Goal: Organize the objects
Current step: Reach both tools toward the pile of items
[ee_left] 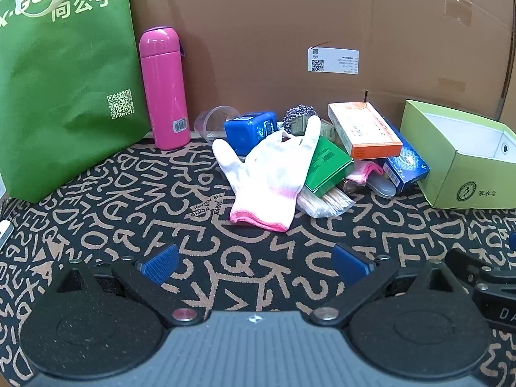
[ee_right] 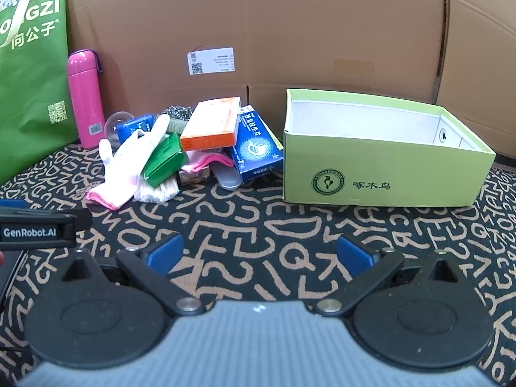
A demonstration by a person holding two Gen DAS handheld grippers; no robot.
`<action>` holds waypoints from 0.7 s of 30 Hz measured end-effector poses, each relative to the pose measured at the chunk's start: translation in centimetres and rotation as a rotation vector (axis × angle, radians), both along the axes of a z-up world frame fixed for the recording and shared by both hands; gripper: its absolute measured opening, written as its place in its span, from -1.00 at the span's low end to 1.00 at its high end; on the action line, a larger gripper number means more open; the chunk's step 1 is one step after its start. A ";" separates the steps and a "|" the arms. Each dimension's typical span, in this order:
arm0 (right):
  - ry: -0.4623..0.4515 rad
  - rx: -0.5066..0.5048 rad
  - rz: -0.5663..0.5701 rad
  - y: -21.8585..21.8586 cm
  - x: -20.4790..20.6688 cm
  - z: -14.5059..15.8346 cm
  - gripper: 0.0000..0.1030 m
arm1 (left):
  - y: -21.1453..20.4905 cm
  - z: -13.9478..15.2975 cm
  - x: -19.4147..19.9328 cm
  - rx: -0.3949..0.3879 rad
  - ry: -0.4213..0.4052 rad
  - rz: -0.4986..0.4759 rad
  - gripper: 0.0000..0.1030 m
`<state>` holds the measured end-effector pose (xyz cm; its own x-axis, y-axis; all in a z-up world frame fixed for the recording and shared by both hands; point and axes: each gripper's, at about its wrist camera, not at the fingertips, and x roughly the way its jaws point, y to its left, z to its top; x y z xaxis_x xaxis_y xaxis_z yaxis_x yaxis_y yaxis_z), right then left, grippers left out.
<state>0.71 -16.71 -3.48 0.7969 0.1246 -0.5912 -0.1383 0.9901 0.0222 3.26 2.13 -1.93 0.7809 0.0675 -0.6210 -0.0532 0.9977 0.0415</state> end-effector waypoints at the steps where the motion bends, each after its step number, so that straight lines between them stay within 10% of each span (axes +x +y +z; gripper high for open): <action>1: -0.003 -0.001 0.001 0.1 0.1 0.0 1.00 | 0.1 0.0 0.1 -0.001 0.003 0.000 1.00; 21: -0.122 -0.007 0.173 4.7 4.8 0.0 1.00 | 4.9 0.6 5.2 -0.117 -0.044 -0.124 1.00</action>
